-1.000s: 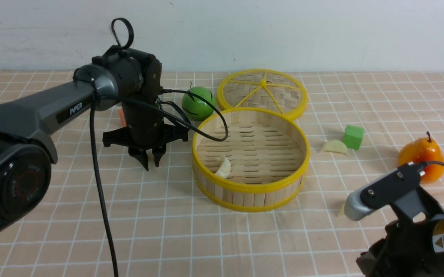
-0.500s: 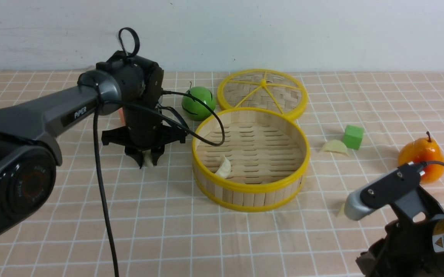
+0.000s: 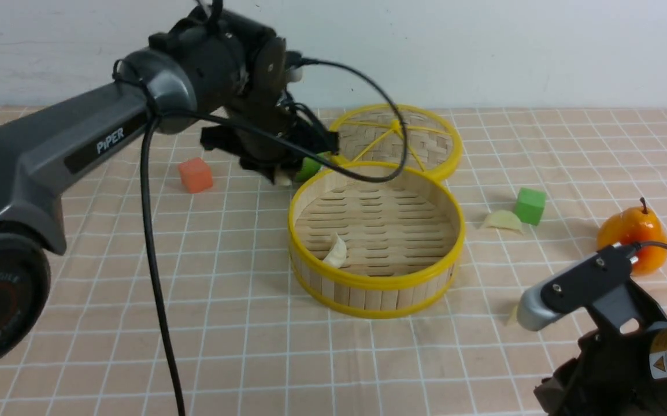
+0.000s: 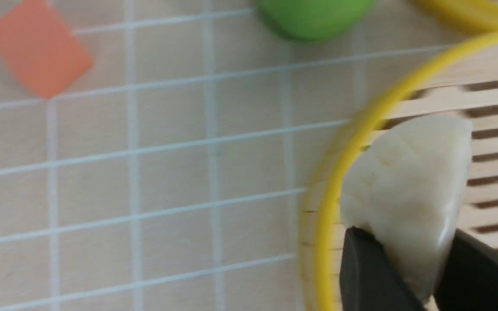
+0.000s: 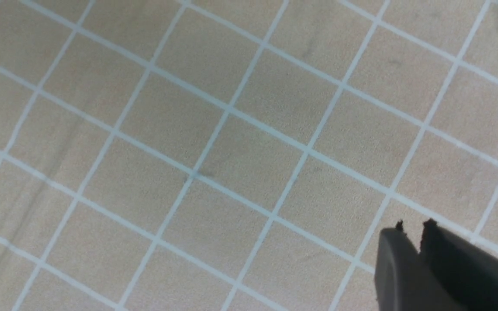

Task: Put the dumplings into the steamer on the table with the brown tablecloth.
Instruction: 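Place the dumpling into the bamboo steamer basket with the left gripper, then reach for and grasp a dumpling lying on the table beside the steamer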

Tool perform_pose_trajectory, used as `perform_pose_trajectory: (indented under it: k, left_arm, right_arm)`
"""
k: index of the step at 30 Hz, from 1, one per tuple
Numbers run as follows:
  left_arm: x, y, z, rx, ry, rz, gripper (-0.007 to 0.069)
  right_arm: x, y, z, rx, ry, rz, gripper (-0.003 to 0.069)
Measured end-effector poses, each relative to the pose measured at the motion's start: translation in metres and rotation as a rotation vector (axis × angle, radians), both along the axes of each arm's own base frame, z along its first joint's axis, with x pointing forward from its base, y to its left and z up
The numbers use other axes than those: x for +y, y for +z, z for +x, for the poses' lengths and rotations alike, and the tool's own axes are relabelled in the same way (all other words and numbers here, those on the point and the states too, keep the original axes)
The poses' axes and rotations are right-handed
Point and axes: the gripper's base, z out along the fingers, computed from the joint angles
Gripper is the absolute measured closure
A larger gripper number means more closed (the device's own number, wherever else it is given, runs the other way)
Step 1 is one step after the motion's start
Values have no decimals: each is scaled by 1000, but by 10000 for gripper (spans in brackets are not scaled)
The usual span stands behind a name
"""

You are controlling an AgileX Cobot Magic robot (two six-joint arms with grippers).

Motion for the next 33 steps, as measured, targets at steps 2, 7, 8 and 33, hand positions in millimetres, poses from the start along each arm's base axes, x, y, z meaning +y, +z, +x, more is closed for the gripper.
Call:
perform_pose_trajectory:
  k: [2, 7, 8, 33]
  left_arm:
    - [-17, 0, -5, -26, -45, -20, 433]
    - [-36, -37, 5, -36, -88, -5, 433]
    - [-36, -46, 8, -27, -85, 5, 433]
    - [33, 152, -82, -307, -2, -27, 365]
  right_arm:
    - [0, 0, 0, 0, 0, 0, 573]
    - [0, 0, 0, 0, 0, 0, 567]
    - [0, 0, 0, 1, 0, -1, 566]
    - [-9, 16, 6, 68, -74, -42, 413]
